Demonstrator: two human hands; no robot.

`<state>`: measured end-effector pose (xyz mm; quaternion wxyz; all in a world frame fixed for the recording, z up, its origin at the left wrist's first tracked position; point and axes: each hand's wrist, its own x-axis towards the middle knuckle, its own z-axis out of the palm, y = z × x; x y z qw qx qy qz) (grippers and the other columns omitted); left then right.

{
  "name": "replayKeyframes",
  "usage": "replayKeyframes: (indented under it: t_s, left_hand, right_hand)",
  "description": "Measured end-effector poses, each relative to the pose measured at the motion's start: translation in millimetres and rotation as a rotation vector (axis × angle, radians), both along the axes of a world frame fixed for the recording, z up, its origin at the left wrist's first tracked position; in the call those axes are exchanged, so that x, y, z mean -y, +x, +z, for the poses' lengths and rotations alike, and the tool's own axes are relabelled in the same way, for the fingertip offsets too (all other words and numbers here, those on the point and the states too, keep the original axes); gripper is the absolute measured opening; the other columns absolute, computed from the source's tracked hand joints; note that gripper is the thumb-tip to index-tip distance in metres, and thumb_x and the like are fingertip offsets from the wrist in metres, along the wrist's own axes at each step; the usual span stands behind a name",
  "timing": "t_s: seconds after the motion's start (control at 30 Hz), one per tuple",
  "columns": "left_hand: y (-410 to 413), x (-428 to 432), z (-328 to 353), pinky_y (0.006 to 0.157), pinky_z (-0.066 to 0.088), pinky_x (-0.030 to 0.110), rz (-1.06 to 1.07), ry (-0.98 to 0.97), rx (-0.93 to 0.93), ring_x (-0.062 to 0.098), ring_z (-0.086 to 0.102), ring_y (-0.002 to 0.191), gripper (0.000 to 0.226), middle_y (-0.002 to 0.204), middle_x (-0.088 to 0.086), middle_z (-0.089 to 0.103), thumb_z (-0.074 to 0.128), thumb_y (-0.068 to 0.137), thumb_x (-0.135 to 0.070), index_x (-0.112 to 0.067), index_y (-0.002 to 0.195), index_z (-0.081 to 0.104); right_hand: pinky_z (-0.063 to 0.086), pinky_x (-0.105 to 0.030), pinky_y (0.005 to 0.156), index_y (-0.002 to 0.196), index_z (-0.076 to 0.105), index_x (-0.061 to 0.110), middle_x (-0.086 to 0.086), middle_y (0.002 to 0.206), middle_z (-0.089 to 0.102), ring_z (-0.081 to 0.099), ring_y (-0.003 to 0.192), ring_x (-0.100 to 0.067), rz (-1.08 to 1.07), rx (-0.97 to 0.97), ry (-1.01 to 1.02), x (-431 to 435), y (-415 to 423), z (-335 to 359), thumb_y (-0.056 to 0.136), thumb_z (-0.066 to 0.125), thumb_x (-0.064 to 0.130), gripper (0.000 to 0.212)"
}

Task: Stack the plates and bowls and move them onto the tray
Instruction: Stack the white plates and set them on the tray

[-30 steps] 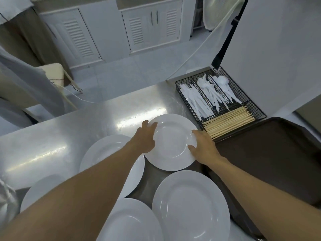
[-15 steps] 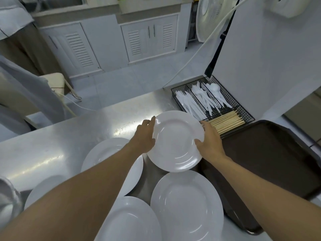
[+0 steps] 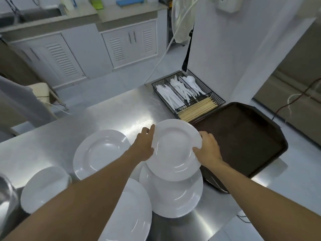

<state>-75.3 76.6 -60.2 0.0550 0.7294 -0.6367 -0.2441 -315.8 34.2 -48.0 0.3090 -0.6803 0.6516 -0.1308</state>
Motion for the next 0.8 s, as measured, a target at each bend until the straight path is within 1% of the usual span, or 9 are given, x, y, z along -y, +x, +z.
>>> replayKeyframes:
  t_s: [0.1,0.2,0.27,0.37,0.5,0.63,0.73,0.8]
  left_hand:
    - [-11,-15,-9,0.094,0.044,0.041,-0.021,0.039,-0.007,0.036,0.046,0.117,0.091,0.144,0.012,0.029,0.062,0.088,-0.011,-0.017,0.156,0.002]
    - [-18,-26,-18,0.097,0.042,0.040,-0.025,0.074,0.007,0.036,0.044,0.122,0.093,0.147,0.011,0.027,0.063,0.089,-0.015,-0.019,0.156,-0.001]
    - [-21,-30,-23,0.101,0.043,0.041,-0.029,0.090,0.004,0.036,0.044,0.124,0.095,0.148,0.012,0.027,0.065,0.089,-0.017,-0.019,0.156,-0.002]
    - [-23,-36,-27,0.104,0.042,0.043,-0.026,0.106,0.009,0.035,0.044,0.125,0.096,0.149,0.011,0.027,0.066,0.089,-0.020,-0.019,0.156,-0.003]
    - [-24,-44,-31,0.103,0.041,0.041,-0.033,0.122,0.047,0.035,0.044,0.124,0.093,0.150,0.009,0.029,0.064,0.090,-0.023,-0.018,0.156,-0.001]
    - [-23,-52,-36,0.099,0.048,0.043,-0.024,0.171,-0.003,0.033,0.053,0.117,0.092,0.148,0.006,0.031,0.064,0.089,-0.023,-0.020,0.156,0.000]
    - [-23,-58,-39,0.098,0.050,0.043,-0.020,0.213,-0.042,0.032,0.053,0.121,0.091,0.150,0.003,0.027,0.062,0.089,-0.022,-0.021,0.156,0.001]
    - [-24,-62,-40,0.099,0.049,0.043,-0.024,0.218,-0.035,0.033,0.052,0.123,0.090,0.151,0.003,0.027,0.063,0.089,-0.023,-0.021,0.156,0.002]
  right_hand:
    - [0.046,-0.039,0.090,0.122,0.054,0.019,-0.006,0.119,0.053,0.056,0.104,-0.028,-0.019,-0.007,0.020,-18,-14,-8,0.083,0.070,0.012,0.043]
    - [0.045,-0.032,0.085,0.124,0.052,0.019,-0.003,0.119,0.053,0.051,0.097,-0.019,-0.021,0.006,0.045,-31,-23,-15,0.085,0.072,0.014,0.044]
    - [0.045,-0.030,0.083,0.125,0.052,0.019,-0.001,0.117,0.051,0.050,0.096,-0.017,-0.016,0.002,0.052,-37,-26,-17,0.085,0.073,0.016,0.046]
    - [0.050,-0.034,0.086,0.125,0.051,0.019,-0.002,0.119,0.053,0.052,0.097,-0.018,-0.021,-0.011,0.076,-45,-28,-21,0.083,0.075,0.017,0.049]
    - [0.056,-0.038,0.087,0.123,0.050,0.019,-0.003,0.117,0.058,0.059,0.100,-0.023,-0.019,-0.028,0.127,-55,-29,-26,0.080,0.077,0.021,0.051]
    - [0.055,-0.042,0.088,0.121,0.050,0.018,-0.004,0.117,0.060,0.062,0.106,-0.029,-0.003,-0.073,0.151,-65,-31,-28,0.079,0.076,0.026,0.050]
    - [0.055,-0.044,0.092,0.125,0.050,0.017,-0.006,0.120,0.058,0.060,0.109,-0.031,0.010,-0.108,0.170,-71,-31,-28,0.079,0.076,0.027,0.053]
    - [0.054,-0.044,0.092,0.123,0.050,0.017,-0.007,0.120,0.057,0.060,0.109,-0.032,0.008,-0.120,0.190,-74,-31,-29,0.079,0.075,0.025,0.051]
